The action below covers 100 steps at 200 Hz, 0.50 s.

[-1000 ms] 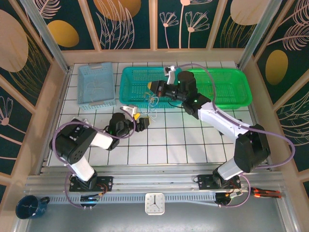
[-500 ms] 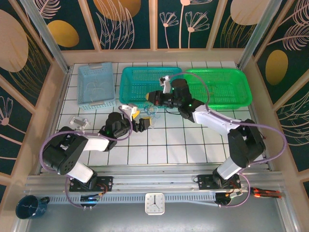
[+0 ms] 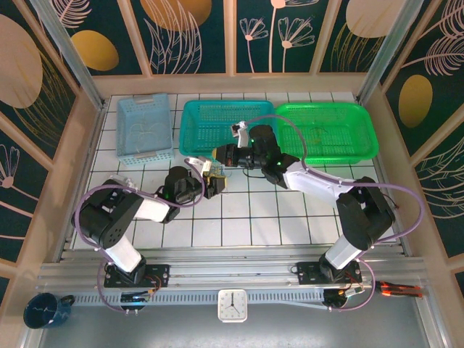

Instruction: Untangle the cables

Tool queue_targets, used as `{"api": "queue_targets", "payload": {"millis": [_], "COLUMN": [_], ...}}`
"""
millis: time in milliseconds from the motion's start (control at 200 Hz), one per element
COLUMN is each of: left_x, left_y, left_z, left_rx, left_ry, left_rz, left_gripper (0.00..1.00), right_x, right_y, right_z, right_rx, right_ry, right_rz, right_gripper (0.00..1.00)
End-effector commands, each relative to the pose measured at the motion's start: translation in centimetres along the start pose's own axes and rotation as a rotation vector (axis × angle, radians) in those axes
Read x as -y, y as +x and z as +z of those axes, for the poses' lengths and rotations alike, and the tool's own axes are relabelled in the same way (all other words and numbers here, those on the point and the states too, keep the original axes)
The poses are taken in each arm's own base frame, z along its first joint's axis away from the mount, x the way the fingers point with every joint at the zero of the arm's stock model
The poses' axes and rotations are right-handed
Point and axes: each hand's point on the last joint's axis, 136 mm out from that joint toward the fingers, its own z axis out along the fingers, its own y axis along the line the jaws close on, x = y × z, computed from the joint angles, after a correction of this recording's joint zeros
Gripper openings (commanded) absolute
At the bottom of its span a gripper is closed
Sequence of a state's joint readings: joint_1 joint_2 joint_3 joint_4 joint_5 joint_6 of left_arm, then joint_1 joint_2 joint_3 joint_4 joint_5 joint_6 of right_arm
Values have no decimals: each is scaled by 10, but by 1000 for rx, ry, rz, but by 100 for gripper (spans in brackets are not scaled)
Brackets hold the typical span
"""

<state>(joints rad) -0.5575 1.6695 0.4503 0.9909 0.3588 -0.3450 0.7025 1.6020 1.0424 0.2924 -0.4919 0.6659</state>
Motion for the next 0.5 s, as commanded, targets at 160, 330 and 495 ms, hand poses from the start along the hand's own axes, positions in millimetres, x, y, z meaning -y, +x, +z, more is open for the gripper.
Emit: {"api": "queue_targets", "payload": {"millis": [160, 330, 495], "left_x": [5, 2, 0], "left_y": [-1, 6, 11], "left_z": [1, 1, 0], "left_rx": [25, 3, -6], "left_ry": [30, 20, 13], "left_rz": [5, -4, -15], "left_gripper": [5, 0, 0], "right_x": [-13, -21, -37], "right_y": [-12, -49, -88], "right_z": [-6, -32, -67], "right_rx": [46, 141, 245], "right_ry": [-27, -65, -124], "right_rz": [-22, -13, -9], "right_gripper": [0, 0, 0]}}
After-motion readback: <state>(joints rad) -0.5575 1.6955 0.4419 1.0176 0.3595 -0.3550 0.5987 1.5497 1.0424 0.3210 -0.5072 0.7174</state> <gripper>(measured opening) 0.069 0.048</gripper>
